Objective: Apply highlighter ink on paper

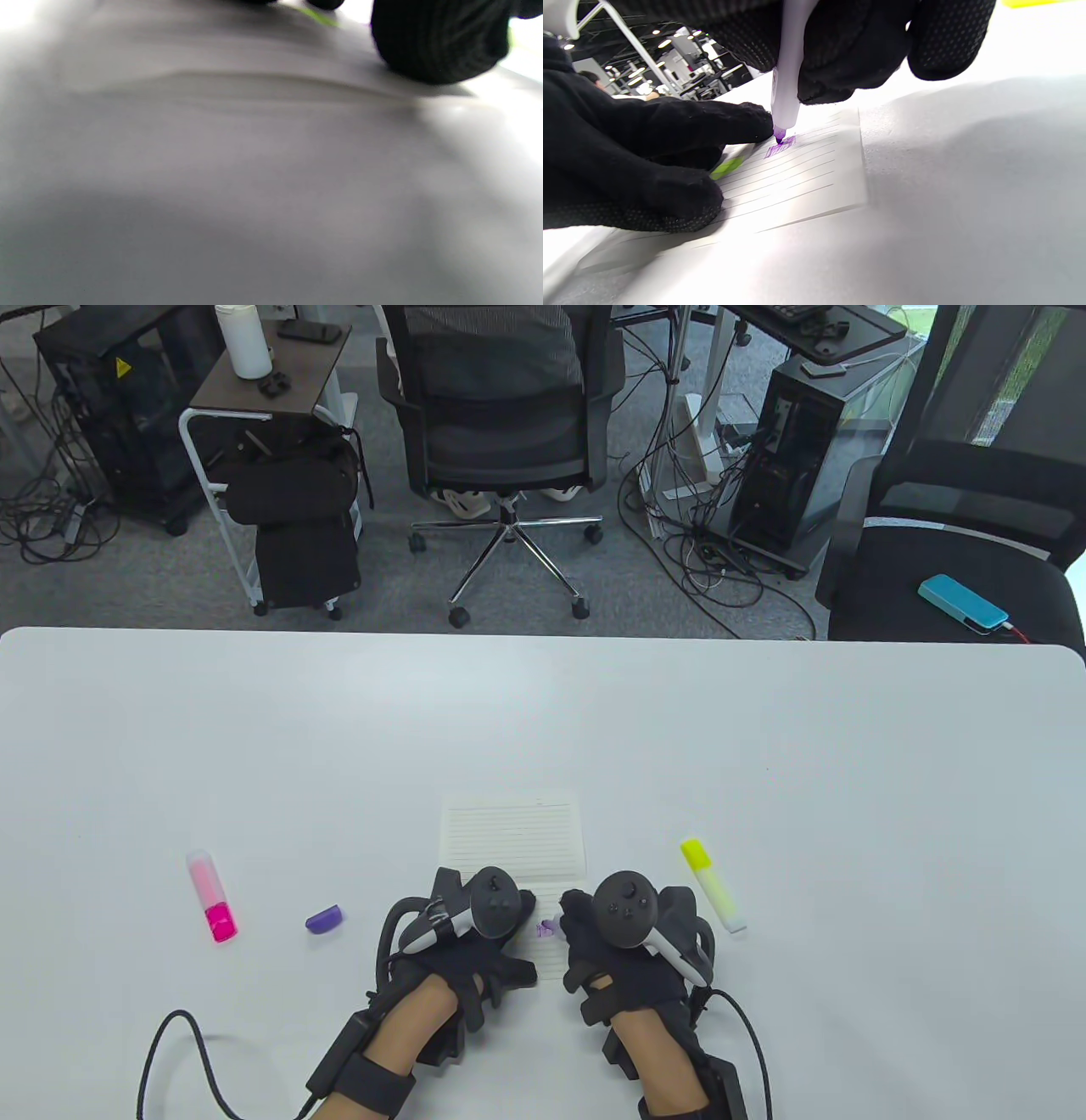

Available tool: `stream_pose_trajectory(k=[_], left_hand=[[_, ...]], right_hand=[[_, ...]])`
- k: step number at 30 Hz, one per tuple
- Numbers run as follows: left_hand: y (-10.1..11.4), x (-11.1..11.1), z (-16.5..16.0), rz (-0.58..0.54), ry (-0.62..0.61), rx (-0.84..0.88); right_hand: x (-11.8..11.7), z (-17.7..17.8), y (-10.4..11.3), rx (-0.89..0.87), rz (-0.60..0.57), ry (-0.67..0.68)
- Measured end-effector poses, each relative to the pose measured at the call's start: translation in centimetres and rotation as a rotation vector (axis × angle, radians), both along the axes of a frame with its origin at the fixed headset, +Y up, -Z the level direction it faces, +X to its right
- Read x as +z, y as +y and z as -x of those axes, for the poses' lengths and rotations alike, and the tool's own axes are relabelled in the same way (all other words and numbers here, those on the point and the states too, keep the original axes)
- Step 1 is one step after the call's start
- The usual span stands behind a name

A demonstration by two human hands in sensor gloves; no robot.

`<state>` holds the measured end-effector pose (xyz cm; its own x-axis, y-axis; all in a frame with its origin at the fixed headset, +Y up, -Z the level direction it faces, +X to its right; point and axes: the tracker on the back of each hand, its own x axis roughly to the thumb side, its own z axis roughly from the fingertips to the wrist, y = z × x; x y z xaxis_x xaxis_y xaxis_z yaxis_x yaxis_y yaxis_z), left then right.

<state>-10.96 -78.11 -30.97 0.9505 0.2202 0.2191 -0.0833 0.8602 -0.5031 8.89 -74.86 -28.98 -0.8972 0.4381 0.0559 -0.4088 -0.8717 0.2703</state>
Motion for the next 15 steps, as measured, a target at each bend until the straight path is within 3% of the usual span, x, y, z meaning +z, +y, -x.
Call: stream_pose_trajectory(k=[15], left_hand=[[0.03,-0.01,0.00,0.000,-0.001,-0.001]], right_hand=[[0.11,0.35,-0.27,-0.014,0.007,0.021]])
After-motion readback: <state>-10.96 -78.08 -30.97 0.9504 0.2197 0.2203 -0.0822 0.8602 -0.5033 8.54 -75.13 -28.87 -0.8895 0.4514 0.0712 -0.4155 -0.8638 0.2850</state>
